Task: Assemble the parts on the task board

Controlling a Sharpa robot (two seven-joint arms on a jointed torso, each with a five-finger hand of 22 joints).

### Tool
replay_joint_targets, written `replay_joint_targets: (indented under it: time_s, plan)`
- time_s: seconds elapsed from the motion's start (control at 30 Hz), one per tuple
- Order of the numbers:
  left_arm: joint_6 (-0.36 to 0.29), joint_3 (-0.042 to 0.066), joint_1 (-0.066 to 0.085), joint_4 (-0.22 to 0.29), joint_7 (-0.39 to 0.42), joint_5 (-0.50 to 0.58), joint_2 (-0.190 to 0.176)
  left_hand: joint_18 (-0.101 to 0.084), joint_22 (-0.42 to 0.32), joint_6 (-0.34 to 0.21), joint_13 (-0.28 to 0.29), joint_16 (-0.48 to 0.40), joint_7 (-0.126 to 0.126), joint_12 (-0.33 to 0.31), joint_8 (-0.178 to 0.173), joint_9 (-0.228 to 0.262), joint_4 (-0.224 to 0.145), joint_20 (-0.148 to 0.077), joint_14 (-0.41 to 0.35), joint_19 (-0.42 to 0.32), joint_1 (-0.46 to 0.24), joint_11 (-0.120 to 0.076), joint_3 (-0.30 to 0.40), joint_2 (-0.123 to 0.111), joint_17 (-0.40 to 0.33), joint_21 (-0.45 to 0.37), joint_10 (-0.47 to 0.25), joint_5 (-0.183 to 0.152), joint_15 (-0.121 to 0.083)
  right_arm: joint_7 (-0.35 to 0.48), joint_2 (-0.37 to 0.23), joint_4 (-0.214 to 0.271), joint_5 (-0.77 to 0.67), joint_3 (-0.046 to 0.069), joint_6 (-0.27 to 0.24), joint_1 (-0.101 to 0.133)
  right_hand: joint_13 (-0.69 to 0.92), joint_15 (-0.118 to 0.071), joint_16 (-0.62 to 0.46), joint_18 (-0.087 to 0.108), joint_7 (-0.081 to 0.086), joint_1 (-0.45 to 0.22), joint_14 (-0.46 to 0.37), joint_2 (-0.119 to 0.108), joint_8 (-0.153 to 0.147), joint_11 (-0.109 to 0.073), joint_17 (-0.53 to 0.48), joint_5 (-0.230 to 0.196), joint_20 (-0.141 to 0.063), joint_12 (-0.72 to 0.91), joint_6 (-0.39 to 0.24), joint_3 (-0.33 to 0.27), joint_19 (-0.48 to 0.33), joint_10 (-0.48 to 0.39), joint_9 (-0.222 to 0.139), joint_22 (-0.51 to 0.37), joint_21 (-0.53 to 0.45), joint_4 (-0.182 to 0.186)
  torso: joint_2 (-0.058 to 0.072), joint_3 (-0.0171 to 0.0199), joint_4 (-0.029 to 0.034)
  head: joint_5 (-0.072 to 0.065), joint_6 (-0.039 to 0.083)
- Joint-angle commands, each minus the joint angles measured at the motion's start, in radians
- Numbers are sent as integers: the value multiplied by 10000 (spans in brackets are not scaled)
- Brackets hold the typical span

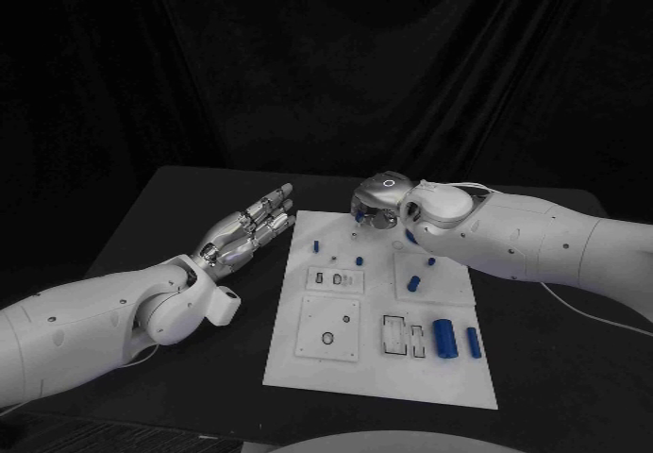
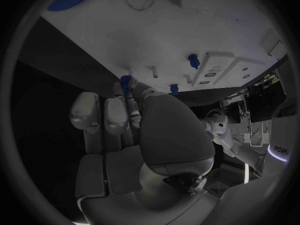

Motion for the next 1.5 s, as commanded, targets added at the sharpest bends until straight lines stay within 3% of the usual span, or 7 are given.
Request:
replay_joint_targets:
  time_s: [0.03, 0.97, 1.03, 1.13, 1.27, 1.33, 1.5]
  plan:
    - [159, 9, -11, 6, 470, -4, 20, 151, -17, 43, -14, -36, 51, -34, 7, 17, 11, 48, -4, -11, 89, 68, 57, -19, -9, -33, 1, 45, 65, -30, -7, -3, -89, -36, 180, -103, 9, -13, -75, -88, 1, -43, -68, -97, -24, -10, -36, 10, -12, 36, -82, 3, -97, -86, 3, -16, -66, 63, -10, -1, -22, 19, 12]
    - [179, 9, -20, -34, 332, -4, -6, 155, -17, 105, -14, -36, 123, -34, 18, 26, 20, 77, -4, -11, 97, 118, 109, 3, -9, -33, 1, 52, 136, -70, -165, 313, 497, -37, 238, -215, 9, 96, -196, -81, 123, -21, -145, -200, -52, 147, -184, 28, 58, 33, -376, 79, -184, -237, -64, -55, -188, 117, -14, -4, -22, 7, 63]
    - [174, 9, -20, -34, 315, -4, -6, 155, -17, 105, -14, -36, 123, -34, 18, 26, 20, 77, -4, -11, 97, 118, 109, 3, -9, -33, 1, 52, 136, -180, -169, 310, 499, -37, 308, -218, -7, 229, -409, -58, 113, -176, -289, -394, -49, 329, -460, 35, 162, 47, -1009, 30, -337, -950, -220, -218, -394, 231, -16, -5, -12, -5, 62]
    - [171, 9, -21, -42, 288, -4, -6, 155, -17, 99, -14, -36, 126, -34, 17, 25, 21, 79, -4, -11, 98, 122, 115, 4, -9, -33, 1, 52, 142, -449, -176, 291, 502, -37, 387, -224, 10, 447, -998, 110, -704, -459, -838, -601, -101, 597, -1236, 40, 402, 52, -3730, -576, -926, -3120, -423, -812, -1174, 255, -19, -5, -1, -4, 71]
    - [173, 8, -22, -49, 268, -4, -11, 155, -17, 99, -14, -36, 133, -34, 16, 25, 22, 84, -4, -11, 100, 131, 124, 4, -9, -33, 1, 52, 149, -588, -186, 256, 503, -37, 334, -227, -47, 543, -1173, 176, -794, -448, -1100, -421, -197, 707, -1535, 70, 515, -10, -5500, -1055, -1128, -4772, -515, -977, -1528, 182, -18, -2, -5, 14, 81]
    - [174, 8, -22, -49, 262, -4, -15, 155, -17, 99, -14, -36, 133, -34, 16, 25, 22, 84, -4, -11, 100, 131, 124, 4, -9, -33, 1, 52, 149, -643, -202, 251, 503, -37, 213, -228, -70, 562, -1227, 193, -935, -446, -1167, -364, -213, 735, -1639, 76, 534, -33, -5903, -1197, -1171, -5160, -534, -1017, -1629, 174, -18, -3, -5, 19, 89]
    - [176, 8, -25, -40, 256, -4, -36, 155, -17, 98, -14, -36, 142, -34, 15, 24, 22, 88, -4, -11, 102, 143, 134, 4, -9, -33, 1, 55, 158, -687, -339, 358, 503, -37, -419, -224, -45, 569, -1185, 190, -960, -419, -1139, -323, -178, 755, -1602, 127, 541, 7, -5778, -1264, -1132, -4962, -509, -974, -1619, 162, -48, -11, -40, 75, 109]
